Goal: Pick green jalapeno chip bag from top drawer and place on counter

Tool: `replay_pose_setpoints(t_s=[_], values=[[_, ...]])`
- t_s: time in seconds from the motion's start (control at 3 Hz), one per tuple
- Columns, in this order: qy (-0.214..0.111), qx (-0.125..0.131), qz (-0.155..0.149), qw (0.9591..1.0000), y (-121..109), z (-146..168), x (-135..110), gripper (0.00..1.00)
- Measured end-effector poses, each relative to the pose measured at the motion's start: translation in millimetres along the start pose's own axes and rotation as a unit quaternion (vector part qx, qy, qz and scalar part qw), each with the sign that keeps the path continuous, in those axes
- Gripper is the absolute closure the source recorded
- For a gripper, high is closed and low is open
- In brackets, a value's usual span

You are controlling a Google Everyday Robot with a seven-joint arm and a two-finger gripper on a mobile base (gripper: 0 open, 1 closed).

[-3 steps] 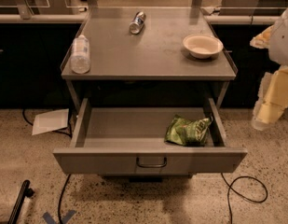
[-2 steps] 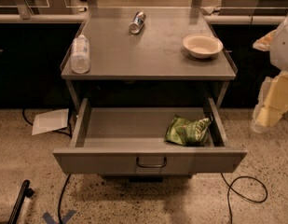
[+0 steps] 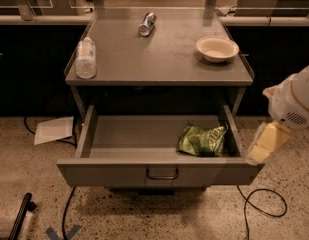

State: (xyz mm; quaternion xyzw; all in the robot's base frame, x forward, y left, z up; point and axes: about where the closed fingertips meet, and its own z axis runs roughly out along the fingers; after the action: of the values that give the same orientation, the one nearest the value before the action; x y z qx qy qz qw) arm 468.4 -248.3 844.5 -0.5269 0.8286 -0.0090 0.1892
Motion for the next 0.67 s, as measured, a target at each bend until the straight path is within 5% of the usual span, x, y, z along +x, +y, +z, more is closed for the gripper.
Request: replay_pose_setpoints(t_s=[0.67], values=[[-0.039, -0.007, 0.035, 0.9986, -58.6, 157.2, -3.9, 0.0]])
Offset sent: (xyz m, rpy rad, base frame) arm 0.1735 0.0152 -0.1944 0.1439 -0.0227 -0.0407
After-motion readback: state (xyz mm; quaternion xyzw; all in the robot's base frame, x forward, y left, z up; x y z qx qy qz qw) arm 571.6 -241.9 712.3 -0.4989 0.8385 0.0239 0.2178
